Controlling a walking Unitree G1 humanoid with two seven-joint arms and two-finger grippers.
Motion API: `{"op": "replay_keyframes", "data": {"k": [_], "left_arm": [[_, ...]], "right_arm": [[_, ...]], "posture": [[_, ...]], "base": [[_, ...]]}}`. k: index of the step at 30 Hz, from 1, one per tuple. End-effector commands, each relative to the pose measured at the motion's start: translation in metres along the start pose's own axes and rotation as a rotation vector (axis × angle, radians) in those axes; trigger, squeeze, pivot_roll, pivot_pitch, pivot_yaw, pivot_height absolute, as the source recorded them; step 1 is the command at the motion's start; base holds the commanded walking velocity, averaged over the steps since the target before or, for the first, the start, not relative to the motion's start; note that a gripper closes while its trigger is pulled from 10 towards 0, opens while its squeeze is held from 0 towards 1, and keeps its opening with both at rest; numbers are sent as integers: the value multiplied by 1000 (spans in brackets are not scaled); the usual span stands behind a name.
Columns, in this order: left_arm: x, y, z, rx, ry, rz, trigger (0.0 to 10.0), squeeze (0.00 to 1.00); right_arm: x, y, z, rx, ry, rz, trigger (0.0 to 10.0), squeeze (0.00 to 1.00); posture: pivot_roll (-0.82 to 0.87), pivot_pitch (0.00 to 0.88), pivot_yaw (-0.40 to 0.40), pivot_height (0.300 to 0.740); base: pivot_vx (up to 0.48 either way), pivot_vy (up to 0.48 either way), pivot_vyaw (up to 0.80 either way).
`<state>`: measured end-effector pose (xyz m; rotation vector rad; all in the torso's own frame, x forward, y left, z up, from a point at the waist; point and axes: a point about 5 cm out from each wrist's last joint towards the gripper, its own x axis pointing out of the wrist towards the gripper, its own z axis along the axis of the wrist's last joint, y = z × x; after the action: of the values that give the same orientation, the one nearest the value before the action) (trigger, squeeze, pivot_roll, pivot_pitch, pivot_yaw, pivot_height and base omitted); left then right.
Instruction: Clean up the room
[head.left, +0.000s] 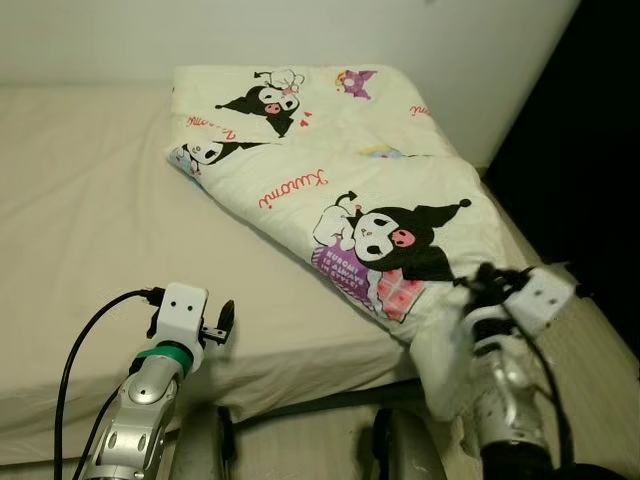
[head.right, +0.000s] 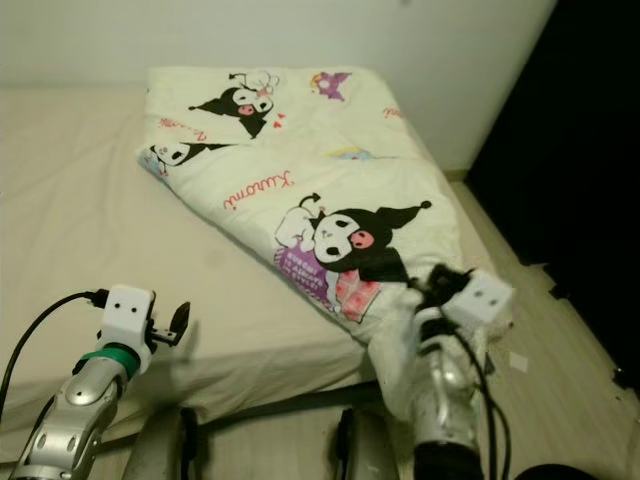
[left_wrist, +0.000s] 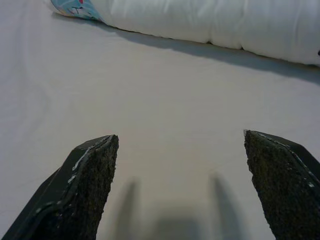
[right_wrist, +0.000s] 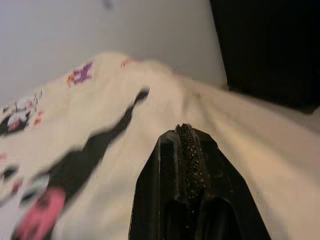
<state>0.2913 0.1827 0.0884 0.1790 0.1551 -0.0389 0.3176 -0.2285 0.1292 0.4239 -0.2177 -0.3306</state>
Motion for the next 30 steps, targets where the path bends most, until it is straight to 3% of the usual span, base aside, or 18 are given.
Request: {"op": "replay_keyframes", "data": {"k": [1,6,7,8,10,12,14,16,21,22,25,26,28,29,30], "left_arm": [[-3,1,-3,-8,5,2,10000,0],[-3,1,-4,-7,7,3,10000,0],[-3,2,-3,-4,6,4,10000,0],[-3,2,-3,-4,6,4,10000,0],[-1,3,-2,1,3,3,10000,0],[-1,3,-2,1,3,3,10000,0],[2,8,2,17,-6,9,10000,0],[3,15,4,27,-12,24,10000,0],[4,23,6,37,-17,44,10000,0],[5,30,8,45,-22,64,10000,0],[4,47,12,51,-31,114,10000,0],[4,47,12,51,-31,114,10000,0],[4,50,13,49,-35,128,10000,0],[4,50,13,49,-35,128,10000,0],[3,51,13,49,-37,131,10000,0]], "right_arm": [[4,-10,10,24,-25,-52,10000,0],[8,-11,18,17,-46,-56,10000,0],[14,-20,11,-81,29,-87,10000,0],[14,-20,11,-81,29,-87,10000,0],[20,-29,-3,-196,146,-109,10000,0],[20,-29,-3,-196,146,-109,10000,0],[28,-38,-14,-280,248,-116,10000,0],[33,-39,-15,-303,283,-120,10000,0],[38,-38,-15,-322,308,-124,10000,0],[42,-33,-16,-324,331,-109,10000,0],[45,10,-31,-326,406,81,10000,0],[45,10,-31,-326,406,81,10000,0],[41,34,-40,-284,426,199,10000,0],[41,34,-40,-284,426,199,10000,0],[38,46,-46,-260,441,265,10000,0]], "posture": [[124,0,7,556],[124,0,6,556],[124,0,9,556],[124,0,9,556],[129,0,17,556],[129,0,17,556],[143,0,18,556],[143,0,18,556],[151,0,13,556],[151,0,13,556],[162,0,-7,556],[162,0,-7,556],[162,0,-7,556],[162,0,-7,556],[166,0,-12,556]], "base": [[0,0,0],[0,0,0],[0,0,0],[0,0,0],[0,0,0],[0,0,0],[0,0,0],[0,0,0],[0,0,0],[0,0,0],[0,0,0],[0,0,0],[0,0,0],[0,0,0],[0,0,0]]}}
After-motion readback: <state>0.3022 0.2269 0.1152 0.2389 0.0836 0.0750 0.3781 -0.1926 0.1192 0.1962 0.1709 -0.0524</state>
